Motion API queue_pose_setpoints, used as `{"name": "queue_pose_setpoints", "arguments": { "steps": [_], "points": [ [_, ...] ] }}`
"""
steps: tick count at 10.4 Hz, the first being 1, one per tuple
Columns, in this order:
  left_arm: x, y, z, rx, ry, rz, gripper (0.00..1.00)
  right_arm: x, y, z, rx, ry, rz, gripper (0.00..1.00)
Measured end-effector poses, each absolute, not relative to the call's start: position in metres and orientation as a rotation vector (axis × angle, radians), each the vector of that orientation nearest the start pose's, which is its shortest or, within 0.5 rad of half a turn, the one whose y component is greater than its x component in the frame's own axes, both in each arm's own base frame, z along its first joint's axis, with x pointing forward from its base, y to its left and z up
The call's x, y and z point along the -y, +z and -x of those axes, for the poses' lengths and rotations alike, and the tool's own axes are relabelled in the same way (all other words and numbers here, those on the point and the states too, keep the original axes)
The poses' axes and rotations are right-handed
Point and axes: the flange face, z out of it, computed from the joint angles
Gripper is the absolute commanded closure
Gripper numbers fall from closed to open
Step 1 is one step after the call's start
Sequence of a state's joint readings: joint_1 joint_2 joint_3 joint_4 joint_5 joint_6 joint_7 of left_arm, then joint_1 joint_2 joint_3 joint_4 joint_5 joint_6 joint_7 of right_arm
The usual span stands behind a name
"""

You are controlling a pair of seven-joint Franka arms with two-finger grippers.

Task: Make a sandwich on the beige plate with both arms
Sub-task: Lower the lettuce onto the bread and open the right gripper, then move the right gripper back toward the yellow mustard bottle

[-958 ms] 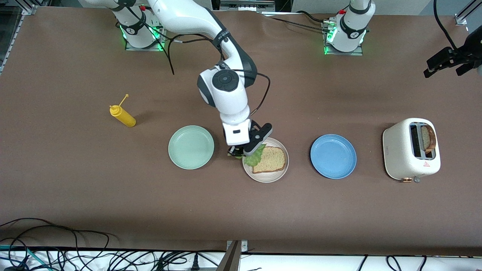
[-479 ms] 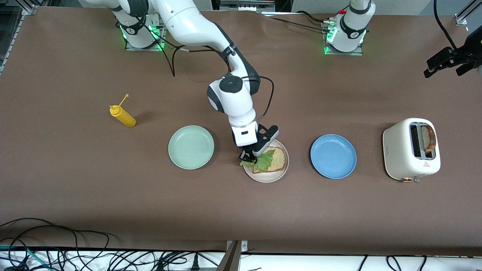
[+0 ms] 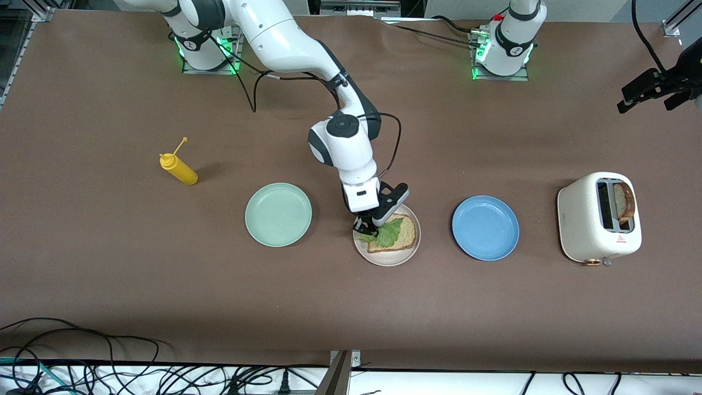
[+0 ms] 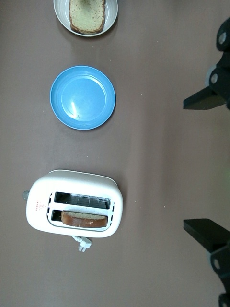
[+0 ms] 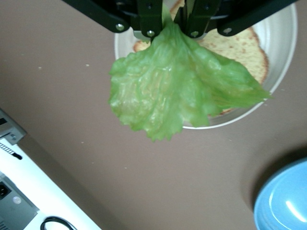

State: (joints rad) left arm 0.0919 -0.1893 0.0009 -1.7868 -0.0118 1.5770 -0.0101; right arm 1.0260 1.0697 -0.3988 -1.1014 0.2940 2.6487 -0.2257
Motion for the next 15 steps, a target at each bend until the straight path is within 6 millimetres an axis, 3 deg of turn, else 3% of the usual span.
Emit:
{"name": "queue_pose_setpoints", "arguments": {
  "steps": [1,2,3,4,5,11,14,15],
  "points": [
    [-0.044,0.622,-0.491,0.162,0.031,3.15,0.0,-0.573,0.242,-0.574,1.337,-0.849,2.681,1.0],
    [-0.045,0.623,-0.491,0.162,0.03,3.15,0.0,-0.575,0.239,-0.572,1.346,-0.848,2.685,0.77],
    [-0.045,0.624,-0.492,0.162,0.027,3.15,0.0,-0.575,0.237,-0.572,1.363,-0.853,2.688,0.49],
    [-0.045,0.624,-0.492,0.162,0.026,3.15,0.0,-0.575,0.236,-0.572,1.379,-0.86,2.69,0.06],
    [-0.045,0.625,-0.492,0.162,0.022,3.15,0.0,-0.575,0.236,-0.572,1.39,-0.864,2.69,0.0],
    [-0.045,0.626,-0.493,0.162,0.019,3.15,0.0,-0.575,0.239,-0.573,1.374,-0.873,2.695,0.0],
    [-0.044,0.626,-0.493,0.162,0.02,3.15,0.0,-0.574,0.249,-0.576,1.348,-0.869,2.711,0.0],
    [-0.044,0.626,-0.493,0.161,0.019,3.15,0.0,-0.571,0.261,-0.578,1.341,-0.824,2.738,0.0]
  ]
}}
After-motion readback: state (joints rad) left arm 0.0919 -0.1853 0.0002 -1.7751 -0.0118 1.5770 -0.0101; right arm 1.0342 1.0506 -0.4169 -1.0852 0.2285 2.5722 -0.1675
